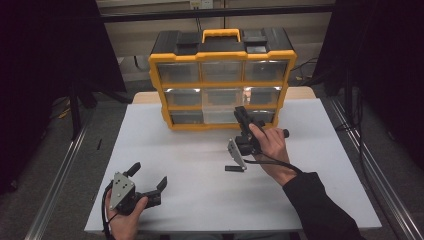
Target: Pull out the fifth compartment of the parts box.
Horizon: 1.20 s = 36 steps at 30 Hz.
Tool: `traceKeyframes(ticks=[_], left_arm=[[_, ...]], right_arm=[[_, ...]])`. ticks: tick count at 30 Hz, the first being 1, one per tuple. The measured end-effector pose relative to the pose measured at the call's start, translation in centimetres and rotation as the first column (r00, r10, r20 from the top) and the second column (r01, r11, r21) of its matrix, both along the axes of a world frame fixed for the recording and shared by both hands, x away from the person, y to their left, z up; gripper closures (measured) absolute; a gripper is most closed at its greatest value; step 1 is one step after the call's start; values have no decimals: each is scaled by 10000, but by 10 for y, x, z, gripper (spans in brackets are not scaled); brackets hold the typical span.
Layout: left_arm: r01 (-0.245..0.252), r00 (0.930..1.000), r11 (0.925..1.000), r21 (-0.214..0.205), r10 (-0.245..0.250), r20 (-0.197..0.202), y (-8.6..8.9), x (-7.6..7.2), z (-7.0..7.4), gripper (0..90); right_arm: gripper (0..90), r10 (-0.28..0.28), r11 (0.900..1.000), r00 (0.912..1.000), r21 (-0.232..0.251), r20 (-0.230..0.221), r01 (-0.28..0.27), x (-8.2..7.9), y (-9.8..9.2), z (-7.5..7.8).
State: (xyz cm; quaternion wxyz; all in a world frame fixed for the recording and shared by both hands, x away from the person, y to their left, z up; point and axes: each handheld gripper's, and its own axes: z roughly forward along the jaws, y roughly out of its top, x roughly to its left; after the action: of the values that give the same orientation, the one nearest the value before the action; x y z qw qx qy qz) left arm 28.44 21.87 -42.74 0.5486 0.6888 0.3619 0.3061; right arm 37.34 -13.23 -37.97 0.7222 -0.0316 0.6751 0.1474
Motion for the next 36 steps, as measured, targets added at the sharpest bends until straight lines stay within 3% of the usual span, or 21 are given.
traceKeyframes(ticks=[23,30,36], left_arm=[[39,10000,10000,-74,-39,-66,-1,0,-1,31],[49,10000,10000,41,-49,-67,-1,1,-1,31],[21,10000,10000,-51,-21,-86,-1,0,-1,31]], right_arm=[[775,64,9998,10000,165,70,-65,-4,2,-2],[682,100,9945,9996,1042,-263,-72,-4,0,-1],[575,149,9747,9971,2235,-747,22,-3,-7,1]])
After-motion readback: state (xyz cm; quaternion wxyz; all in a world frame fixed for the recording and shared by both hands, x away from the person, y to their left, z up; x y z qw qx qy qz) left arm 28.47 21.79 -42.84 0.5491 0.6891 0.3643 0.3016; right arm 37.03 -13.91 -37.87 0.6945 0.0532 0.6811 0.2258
